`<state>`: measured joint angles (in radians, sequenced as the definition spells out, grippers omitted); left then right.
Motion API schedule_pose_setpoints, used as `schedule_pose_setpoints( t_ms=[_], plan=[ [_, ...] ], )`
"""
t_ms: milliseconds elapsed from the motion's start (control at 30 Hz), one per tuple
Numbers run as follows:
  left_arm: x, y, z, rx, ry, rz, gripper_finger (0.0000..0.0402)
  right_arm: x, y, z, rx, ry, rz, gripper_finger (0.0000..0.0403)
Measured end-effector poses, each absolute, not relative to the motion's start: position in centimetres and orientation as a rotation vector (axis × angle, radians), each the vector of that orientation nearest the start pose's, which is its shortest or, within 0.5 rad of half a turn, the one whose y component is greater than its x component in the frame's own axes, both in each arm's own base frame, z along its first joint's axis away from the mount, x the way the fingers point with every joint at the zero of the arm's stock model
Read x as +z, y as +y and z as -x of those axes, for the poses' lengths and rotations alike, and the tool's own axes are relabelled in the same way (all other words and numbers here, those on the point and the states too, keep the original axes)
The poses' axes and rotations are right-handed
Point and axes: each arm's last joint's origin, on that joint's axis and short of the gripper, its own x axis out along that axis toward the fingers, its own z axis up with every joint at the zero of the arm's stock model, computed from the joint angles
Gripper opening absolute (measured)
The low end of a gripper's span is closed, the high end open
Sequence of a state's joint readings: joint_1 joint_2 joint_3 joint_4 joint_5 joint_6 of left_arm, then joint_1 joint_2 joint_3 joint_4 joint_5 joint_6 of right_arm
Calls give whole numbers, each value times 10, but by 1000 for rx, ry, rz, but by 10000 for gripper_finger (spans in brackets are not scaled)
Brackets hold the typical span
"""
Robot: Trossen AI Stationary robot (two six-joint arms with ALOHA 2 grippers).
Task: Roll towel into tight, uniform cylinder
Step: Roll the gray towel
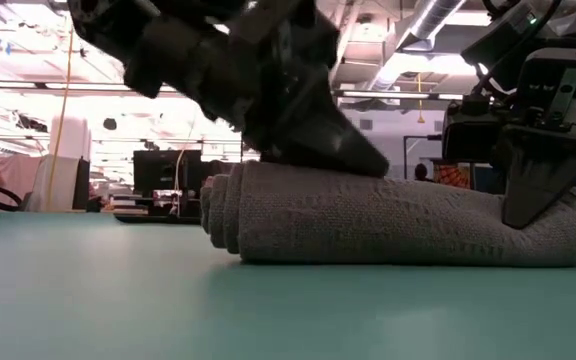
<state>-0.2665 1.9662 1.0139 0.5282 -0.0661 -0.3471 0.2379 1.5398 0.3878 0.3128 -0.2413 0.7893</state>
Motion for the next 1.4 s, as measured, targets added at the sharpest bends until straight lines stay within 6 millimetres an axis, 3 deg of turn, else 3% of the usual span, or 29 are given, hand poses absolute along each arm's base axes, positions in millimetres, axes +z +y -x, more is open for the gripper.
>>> schedule_pose_setpoints(
  t_ms=[167, 467, 767, 933, 1100, 1233, 1400],
  plan=[
    [131, -99, -389, -104, 476, 286, 0, 98, 61, -223, 81, 965, -749, 122],
    [111, -91, -391, -52, 552, 328, 0, 121, 49, -220, 151, 917, -812, 234],
    [72, -93, -394, -26, 588, 408, 0, 138, 28, -198, 58, 987, -777, 242],
    [71, -93, -394, -25, 578, 386, 0, 156, 18, -184, 5, 1031, -575, 240],
    [72, -88, -396, -66, 571, 376, 0, 191, 17, -181, 56, 799, -291, 240],
    [72, -84, -397, -82, 567, 377, 0, 196, 32, -179, 166, 691, -173, 239],
    [72, -80, -398, -118, 572, 378, 0, 182, 66, -177, 368, 652, -4, 239]
  ],
)
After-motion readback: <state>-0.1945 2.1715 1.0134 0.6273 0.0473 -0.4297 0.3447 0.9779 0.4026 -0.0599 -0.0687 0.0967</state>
